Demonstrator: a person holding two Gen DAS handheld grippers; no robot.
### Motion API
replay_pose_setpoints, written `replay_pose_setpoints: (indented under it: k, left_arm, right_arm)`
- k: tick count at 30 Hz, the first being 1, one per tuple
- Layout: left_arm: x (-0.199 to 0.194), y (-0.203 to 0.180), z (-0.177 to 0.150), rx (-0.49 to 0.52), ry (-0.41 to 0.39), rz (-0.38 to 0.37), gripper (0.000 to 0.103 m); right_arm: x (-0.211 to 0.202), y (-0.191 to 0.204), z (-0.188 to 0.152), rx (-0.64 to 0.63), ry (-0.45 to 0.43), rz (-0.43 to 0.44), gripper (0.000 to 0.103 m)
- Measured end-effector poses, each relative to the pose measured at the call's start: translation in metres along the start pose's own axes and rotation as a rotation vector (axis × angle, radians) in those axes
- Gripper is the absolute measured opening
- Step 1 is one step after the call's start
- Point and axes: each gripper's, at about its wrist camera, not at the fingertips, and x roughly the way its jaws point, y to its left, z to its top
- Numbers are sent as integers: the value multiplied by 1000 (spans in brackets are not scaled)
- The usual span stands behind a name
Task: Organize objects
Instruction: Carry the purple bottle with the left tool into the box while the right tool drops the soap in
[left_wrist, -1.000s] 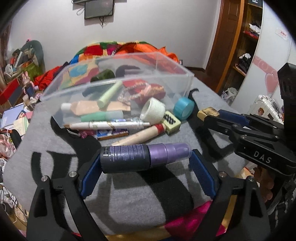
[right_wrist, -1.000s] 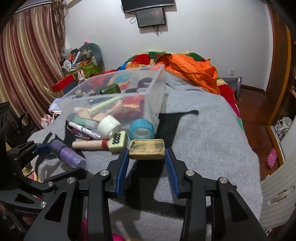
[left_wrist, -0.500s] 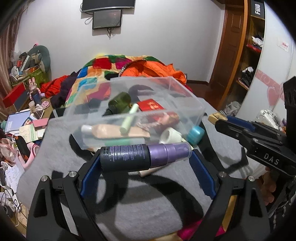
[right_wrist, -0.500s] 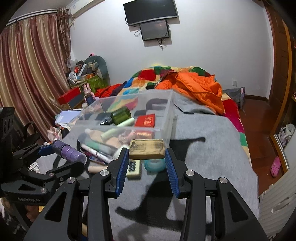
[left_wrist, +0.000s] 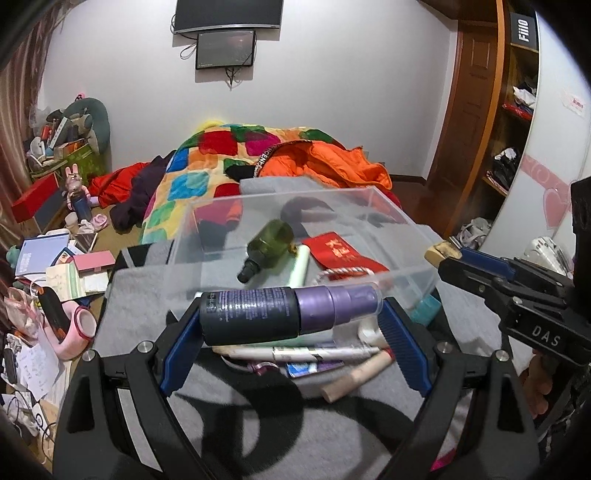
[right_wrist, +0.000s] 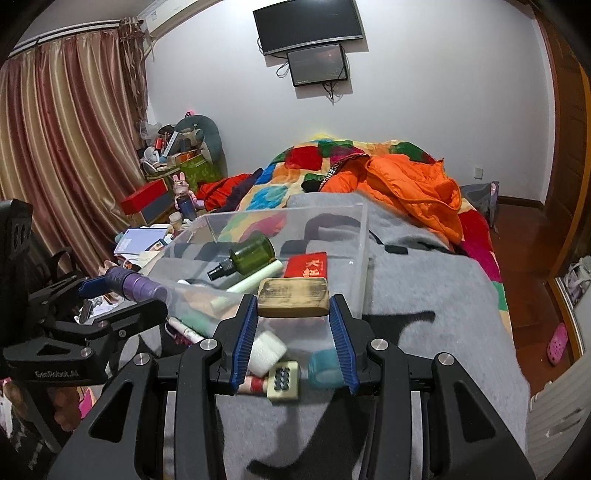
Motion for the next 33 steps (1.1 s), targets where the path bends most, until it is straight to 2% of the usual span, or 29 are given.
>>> replay_pose_setpoints:
  k: [7,18,33]
  left_arm:
    - [17,15,13,-12,3,16,91]
    - [56,27,26,-14,62,11,91]
    - [74,33,25,-34,114,-23,93]
  right_arm:
    - [15,3,11,-6,3,-1,36]
    - [52,6,23,7,55,3,36]
    - [71,15,23,-19,101,-2,37]
